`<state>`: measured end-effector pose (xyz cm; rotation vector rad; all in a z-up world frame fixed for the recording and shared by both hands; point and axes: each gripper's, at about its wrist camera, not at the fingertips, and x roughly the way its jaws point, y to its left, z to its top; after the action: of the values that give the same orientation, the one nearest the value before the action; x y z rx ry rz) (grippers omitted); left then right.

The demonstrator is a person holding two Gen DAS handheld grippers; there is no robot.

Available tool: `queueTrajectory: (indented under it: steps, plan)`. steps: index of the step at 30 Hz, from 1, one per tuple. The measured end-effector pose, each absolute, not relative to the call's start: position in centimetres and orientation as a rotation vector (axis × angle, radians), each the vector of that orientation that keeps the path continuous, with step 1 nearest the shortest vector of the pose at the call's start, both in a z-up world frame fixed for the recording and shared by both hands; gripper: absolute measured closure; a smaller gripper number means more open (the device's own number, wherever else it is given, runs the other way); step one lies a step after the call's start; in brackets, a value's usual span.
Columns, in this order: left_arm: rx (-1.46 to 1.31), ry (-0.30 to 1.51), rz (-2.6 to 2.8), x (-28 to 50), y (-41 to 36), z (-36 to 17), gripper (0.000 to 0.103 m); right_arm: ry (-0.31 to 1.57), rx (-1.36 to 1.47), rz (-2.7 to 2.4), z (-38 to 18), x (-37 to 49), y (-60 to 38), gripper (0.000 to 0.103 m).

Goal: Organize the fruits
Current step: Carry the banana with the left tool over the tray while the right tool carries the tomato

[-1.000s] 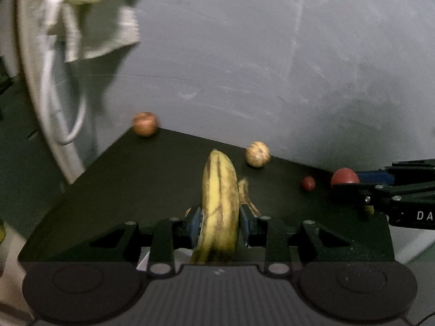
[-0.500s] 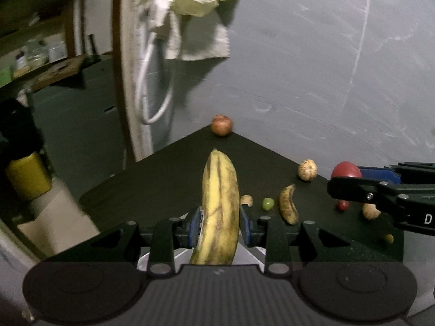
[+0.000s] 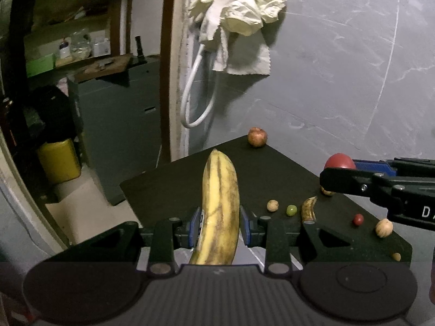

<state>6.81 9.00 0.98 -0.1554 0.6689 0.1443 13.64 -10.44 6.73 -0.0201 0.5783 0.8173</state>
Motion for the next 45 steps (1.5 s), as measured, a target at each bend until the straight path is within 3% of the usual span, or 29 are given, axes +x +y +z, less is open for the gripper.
queueTrajectory:
  steps: [12,29,45]
  plan:
    - [-0.215,0.731,0.155,6.3,9.4,-2.5,0.07,0.632,-0.039,0.801,4.8,13.9,-10.5,0.071]
    - [-0.281,0.841,0.234,11.8,11.7,-10.3,0.07,0.784,-0.143,0.768,-3.1,20.0,-6.7,0.071]
    - [-0.288,0.933,0.249,15.7,12.9,-13.9,0.07,0.894,-0.249,0.777,-9.9,25.1,-1.9,0.071]
